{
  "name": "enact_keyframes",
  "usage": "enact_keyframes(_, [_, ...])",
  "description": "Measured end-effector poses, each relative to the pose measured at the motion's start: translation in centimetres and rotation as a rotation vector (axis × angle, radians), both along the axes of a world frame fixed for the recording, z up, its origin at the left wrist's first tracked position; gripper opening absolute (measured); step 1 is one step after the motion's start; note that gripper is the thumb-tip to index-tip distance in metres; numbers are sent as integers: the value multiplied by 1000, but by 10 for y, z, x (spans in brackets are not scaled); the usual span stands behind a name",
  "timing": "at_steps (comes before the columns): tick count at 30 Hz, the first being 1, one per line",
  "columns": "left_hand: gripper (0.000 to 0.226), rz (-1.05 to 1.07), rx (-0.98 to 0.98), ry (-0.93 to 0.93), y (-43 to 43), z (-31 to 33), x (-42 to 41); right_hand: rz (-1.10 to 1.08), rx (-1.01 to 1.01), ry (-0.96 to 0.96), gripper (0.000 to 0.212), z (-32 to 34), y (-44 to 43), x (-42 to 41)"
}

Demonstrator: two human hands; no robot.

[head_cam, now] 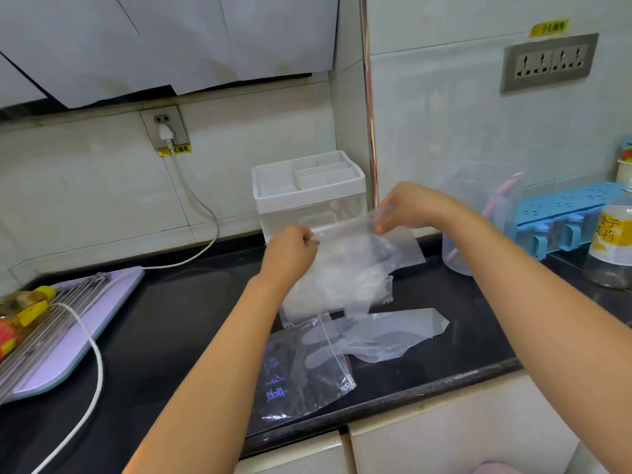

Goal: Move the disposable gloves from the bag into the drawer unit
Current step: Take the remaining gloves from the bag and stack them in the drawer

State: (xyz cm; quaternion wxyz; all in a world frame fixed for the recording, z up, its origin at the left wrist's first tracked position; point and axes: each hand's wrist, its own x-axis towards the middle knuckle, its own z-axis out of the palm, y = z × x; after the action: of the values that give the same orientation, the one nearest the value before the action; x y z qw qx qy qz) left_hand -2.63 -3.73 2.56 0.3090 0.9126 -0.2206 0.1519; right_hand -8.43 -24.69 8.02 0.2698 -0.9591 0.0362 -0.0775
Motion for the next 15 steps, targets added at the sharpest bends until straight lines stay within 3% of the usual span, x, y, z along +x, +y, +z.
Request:
enact_keyframes(4, [27, 50, -82, -167, 4, 23, 19, -77, 31, -176, 23, 5, 14, 27])
enact_keyframes(7, [21, 63, -205, -411, 10, 36, 15, -12, 196, -475, 13, 8, 19, 25])
enact_keyframes(10, [19, -23, -235, -620, 18, 36, 4, 102, 252, -615, 11, -1, 17, 22])
enact_keyframes(13, [19, -148, -191, -627, 25, 16, -4, 179, 102, -639, 11, -22, 7, 25])
enact_keyframes(15, [21, -188, -114, -454, 27, -3, -5, 225, -48, -578, 12, -39, 1, 33])
